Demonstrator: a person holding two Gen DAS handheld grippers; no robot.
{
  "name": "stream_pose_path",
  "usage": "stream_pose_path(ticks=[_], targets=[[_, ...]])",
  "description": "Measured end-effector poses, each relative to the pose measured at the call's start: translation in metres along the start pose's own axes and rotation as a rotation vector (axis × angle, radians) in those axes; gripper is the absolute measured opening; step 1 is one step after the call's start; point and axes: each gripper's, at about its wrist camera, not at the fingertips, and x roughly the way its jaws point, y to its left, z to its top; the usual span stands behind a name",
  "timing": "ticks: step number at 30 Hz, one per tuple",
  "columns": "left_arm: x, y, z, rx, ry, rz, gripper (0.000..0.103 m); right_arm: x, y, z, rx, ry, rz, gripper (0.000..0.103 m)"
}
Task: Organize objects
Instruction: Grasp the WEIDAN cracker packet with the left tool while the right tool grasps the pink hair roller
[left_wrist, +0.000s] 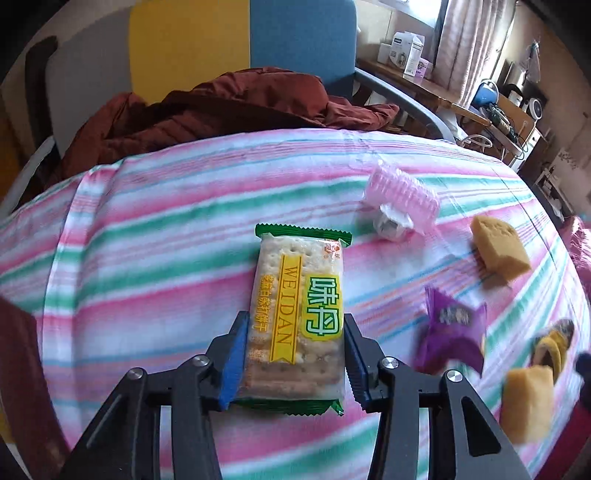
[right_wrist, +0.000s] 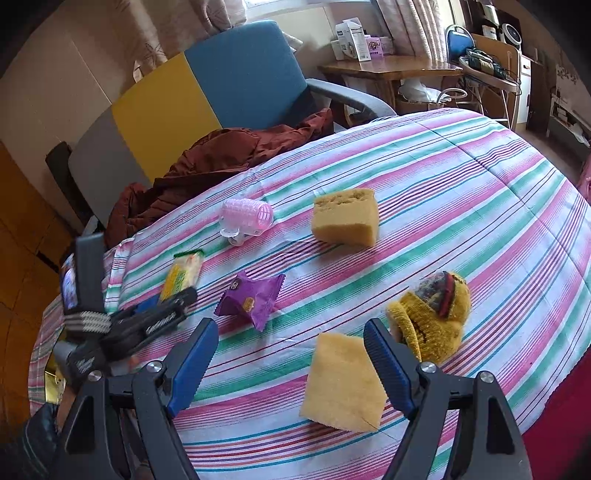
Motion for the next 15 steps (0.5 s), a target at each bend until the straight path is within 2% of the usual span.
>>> stream_pose_path(ticks=[4,8,11,15], targets=[[-0.022,-0.001,-0.036,0.003,-0.014,0.010,0.048,0.004,0.010,0.011,-0.024,0.033,0.023,0.082],[-0.039,-0.003,-0.063,0.009,-0.026,0.000,0.048,0.019,0.033,0.040,-0.072,0.052,0.057,0.082],[-0.046,-0.002,-0.075,0.003,-0.035,-0.013,0.048,0.051,0.049,0.067,-0.085,0.091,0.054,0.082],[-0.048,-0.002,-0.083,0.020,-0.058,-0.019,0.048,0.100,0.064,0.096,-0.079,0.125,-0.004,0.082]])
